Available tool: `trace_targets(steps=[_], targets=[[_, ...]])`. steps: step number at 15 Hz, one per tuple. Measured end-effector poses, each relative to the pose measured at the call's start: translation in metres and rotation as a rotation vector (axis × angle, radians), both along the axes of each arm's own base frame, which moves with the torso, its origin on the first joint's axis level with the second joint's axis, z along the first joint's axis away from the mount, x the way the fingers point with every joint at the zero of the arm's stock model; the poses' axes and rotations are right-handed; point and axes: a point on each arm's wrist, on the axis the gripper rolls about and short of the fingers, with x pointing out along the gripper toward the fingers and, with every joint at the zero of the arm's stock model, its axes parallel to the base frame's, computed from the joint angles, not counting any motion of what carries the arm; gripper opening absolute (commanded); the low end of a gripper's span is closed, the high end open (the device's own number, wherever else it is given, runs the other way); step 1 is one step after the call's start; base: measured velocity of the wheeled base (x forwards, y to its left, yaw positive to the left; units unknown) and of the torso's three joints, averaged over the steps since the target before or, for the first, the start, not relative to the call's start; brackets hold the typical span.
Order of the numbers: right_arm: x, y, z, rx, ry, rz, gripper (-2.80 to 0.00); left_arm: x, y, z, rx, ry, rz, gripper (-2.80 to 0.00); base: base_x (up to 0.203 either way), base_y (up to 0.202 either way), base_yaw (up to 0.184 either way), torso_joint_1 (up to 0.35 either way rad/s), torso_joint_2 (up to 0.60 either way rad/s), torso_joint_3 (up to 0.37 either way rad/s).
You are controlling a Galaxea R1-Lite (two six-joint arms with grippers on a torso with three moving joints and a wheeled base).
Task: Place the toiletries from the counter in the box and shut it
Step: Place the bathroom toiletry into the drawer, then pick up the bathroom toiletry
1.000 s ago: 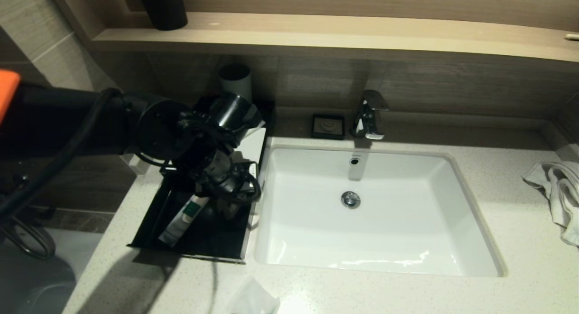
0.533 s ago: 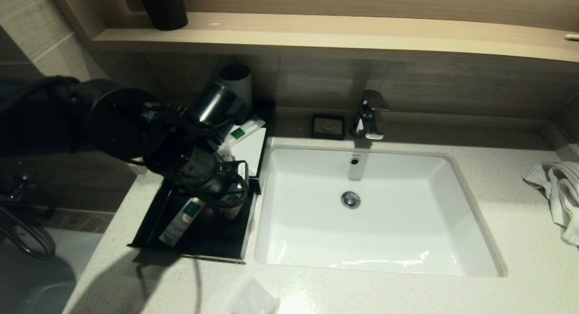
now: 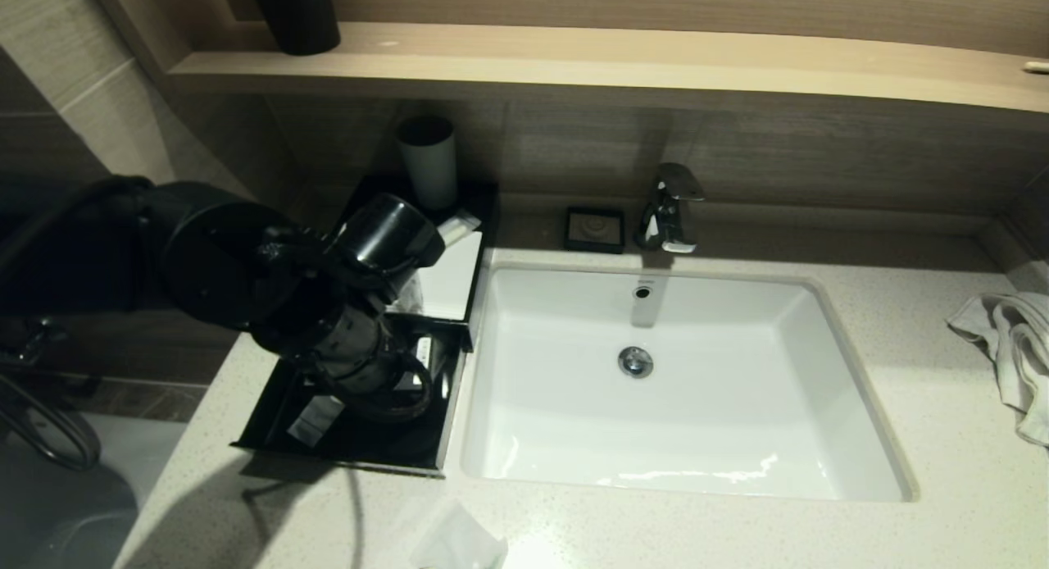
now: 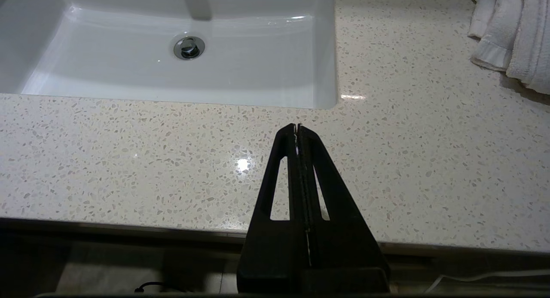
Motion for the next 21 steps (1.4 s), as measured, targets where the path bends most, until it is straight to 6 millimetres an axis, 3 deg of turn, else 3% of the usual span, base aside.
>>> trace_targets(steps=[7, 14, 18, 21], targets=[[0.000, 0.000, 0.000, 0.000, 0.000, -0.001, -2.80, 0.016, -0.009, -0.018, 0.024, 0.029, 0.000, -2.80, 0.000, 0.000, 0.000, 0.000, 0.00, 0.000], [0.000, 0.000, 0.000, 0.000, 0.000, -0.001, -2.80, 0.030, -0.015, -0.010, -0.009, -0.014, 0.014, -2.80, 0.000, 0.000, 0.000, 0.000, 0.00, 0.000], [0.000, 0.000, 0.000, 0.000, 0.000, 0.000, -2.80, 0.020, -0.008, 0.003, -0.010, -0.036, 0.018, -2.80, 0.000, 0.000, 0.000, 0.000, 0.00, 0.000], [0.000, 0.000, 0.000, 0.000, 0.000, -0.001, -2.80, 0.001, 0.004, 0.022, -0.021, -0.055, 0.017, -2.80, 0.000, 0.000, 0.000, 0.000, 0.00, 0.000]])
